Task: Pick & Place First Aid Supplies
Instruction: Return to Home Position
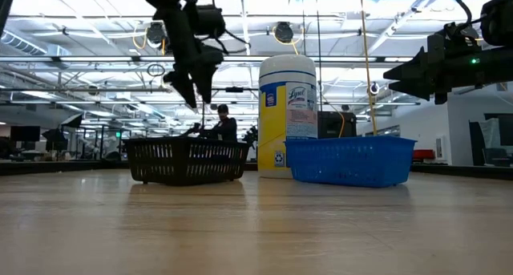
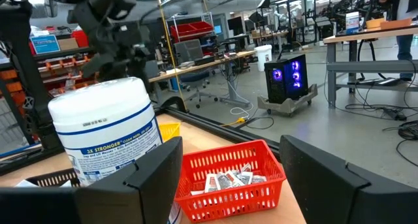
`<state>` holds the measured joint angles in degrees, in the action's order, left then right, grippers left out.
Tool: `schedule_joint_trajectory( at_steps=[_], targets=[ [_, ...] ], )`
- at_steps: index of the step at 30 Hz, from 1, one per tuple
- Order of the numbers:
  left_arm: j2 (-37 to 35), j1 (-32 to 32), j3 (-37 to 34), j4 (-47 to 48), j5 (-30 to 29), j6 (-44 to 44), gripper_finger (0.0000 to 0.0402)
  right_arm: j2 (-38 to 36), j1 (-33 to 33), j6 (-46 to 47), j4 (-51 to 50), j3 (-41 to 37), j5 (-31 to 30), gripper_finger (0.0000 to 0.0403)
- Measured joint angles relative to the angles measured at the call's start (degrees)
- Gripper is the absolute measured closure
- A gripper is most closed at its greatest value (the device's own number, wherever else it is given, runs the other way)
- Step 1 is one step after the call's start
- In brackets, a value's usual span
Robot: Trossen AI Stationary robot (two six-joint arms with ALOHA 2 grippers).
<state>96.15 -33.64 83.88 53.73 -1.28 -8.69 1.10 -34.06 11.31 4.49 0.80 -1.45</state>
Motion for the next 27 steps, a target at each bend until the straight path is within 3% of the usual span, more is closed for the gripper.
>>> schedule_joint_trajectory(
  at_steps=[5,12,15,20,27],
  targets=[
    [-6.90,0.02,-5.23,-11.38,-1.81,0.11,0.0096,0.00,-0.01,-0.01,0.00,0.01,0.00,0.0149],
    [-23.44,2.89,-26.24,-38.37,-1.72,1.22,0.0096,0.00,0.00,0.00,0.00,0.01,0.00,0.0149],
    [-30.87,3.84,-34.50,-45.32,-1.67,-0.12,0.0096,0.00,0.00,0.00,0.02,0.02,0.00,0.0149],
    [-42.64,5.47,-46.04,-50.81,-1.57,-2.21,0.0090,0.00,-0.01,0.00,0.02,-0.01,0.00,0.0149],
    [-56.72,7.60,-58.02,-51.09,-1.59,-4.95,0.0088,0.09,0.00,-0.02,0.13,-0.01,0.00,0.0149]
  ],
)
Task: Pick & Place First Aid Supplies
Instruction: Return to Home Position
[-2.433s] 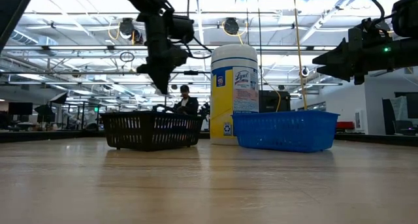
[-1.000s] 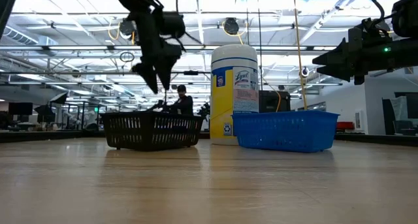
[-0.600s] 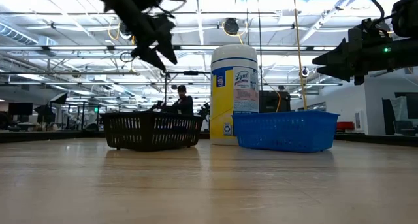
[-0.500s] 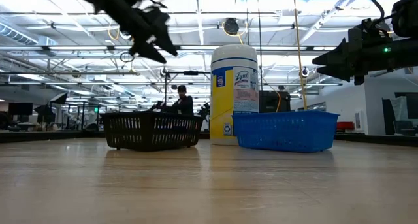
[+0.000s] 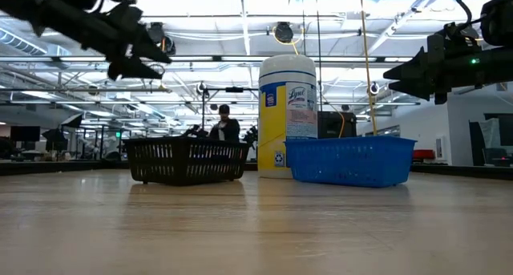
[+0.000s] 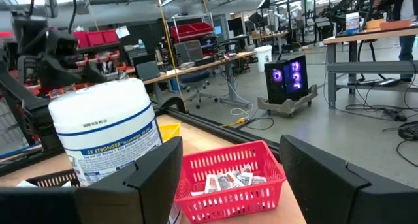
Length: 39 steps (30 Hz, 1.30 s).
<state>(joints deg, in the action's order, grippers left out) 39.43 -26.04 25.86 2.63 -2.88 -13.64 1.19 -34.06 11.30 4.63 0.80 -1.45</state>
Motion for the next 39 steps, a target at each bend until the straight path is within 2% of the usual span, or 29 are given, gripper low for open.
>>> schedule_joint_trajectory(
  at_steps=[9,17,28,39],
  targets=[
    [-11.70,1.11,-11.76,-3.73,-0.06,-6.49,0.0091,0.00,0.00,0.01,-0.11,0.01,0.00,0.0149],
    [-16.23,1.11,-18.11,-3.91,-0.06,-8.37,0.0090,0.00,0.00,0.01,-0.11,0.02,0.00,0.0149],
    [-22.25,1.11,-24.97,-6.40,-0.05,-15.49,0.0093,0.00,0.00,0.00,-0.12,0.02,0.00,0.0149],
    [-33.50,1.07,-25.06,-4.92,-0.19,-6.55,0.0087,0.00,0.00,0.00,-0.13,0.02,0.01,0.0149]
  ],
)
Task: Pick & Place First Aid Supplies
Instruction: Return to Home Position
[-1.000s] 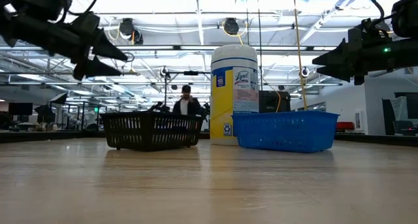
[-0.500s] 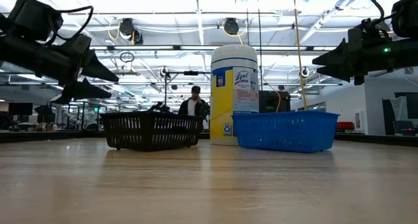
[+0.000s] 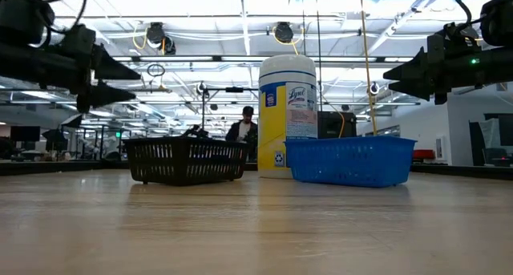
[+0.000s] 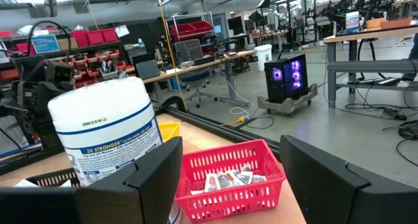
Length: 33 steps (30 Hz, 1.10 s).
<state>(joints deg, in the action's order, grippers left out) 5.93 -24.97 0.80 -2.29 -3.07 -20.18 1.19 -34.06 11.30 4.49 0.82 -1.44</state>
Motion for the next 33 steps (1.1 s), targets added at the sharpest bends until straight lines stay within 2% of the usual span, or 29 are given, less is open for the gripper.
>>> schedule_joint_trajectory(
  at_steps=[5,14,33],
  targets=[
    [-5.92,-0.02,0.05,0.02,-0.02,3.62,0.0093,0.00,0.00,0.01,0.00,-0.02,-0.01,0.0149],
    [-5.68,-0.02,0.09,-1.00,0.02,3.39,0.0085,0.02,-0.01,0.00,0.40,-0.01,-0.01,0.0149],
    [-4.72,-0.07,0.09,-0.87,0.04,3.34,0.0096,0.02,0.00,0.01,0.48,0.00,-0.01,0.0149]
  ],
)
